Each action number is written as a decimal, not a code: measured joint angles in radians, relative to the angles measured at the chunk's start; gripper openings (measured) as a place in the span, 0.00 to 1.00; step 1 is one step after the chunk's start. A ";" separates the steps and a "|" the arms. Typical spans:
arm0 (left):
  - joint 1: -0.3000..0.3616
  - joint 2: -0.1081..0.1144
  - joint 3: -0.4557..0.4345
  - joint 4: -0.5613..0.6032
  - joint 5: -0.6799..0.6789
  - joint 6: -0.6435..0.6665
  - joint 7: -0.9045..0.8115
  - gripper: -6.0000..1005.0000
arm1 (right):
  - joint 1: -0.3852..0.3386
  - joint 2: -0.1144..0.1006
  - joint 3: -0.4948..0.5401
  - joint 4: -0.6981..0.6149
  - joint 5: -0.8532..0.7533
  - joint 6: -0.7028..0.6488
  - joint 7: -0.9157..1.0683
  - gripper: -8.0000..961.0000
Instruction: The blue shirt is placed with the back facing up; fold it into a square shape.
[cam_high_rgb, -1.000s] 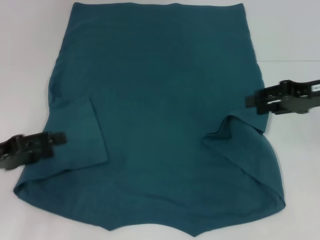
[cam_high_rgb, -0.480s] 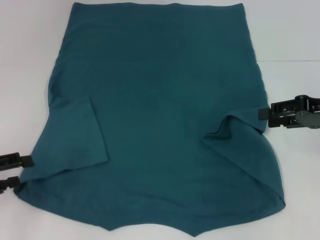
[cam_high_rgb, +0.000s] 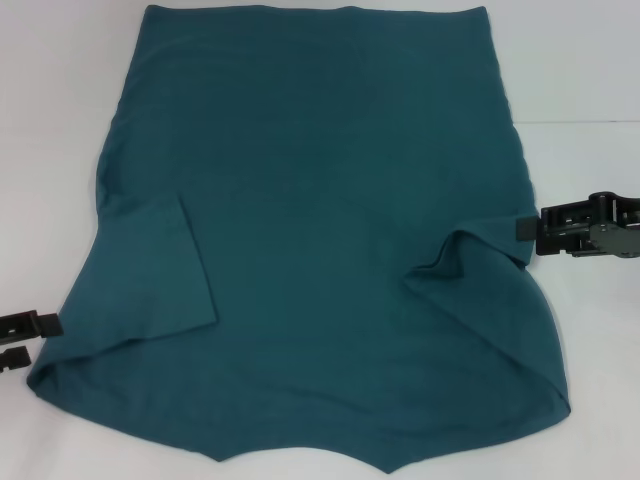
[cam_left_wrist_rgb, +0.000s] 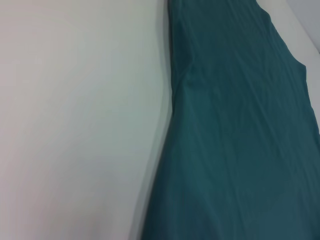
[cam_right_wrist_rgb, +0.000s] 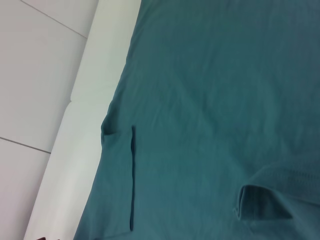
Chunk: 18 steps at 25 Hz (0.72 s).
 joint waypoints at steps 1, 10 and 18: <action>0.001 0.000 0.000 -0.001 0.000 -0.005 0.005 0.79 | 0.000 0.000 0.000 0.000 0.000 0.000 0.000 0.58; 0.011 -0.004 0.000 -0.010 0.020 -0.051 0.001 0.79 | 0.000 0.000 0.004 0.000 0.000 0.003 -0.001 0.58; 0.012 -0.006 -0.008 -0.046 0.022 -0.089 -0.013 0.79 | 0.000 0.000 0.014 0.000 0.000 0.002 -0.001 0.58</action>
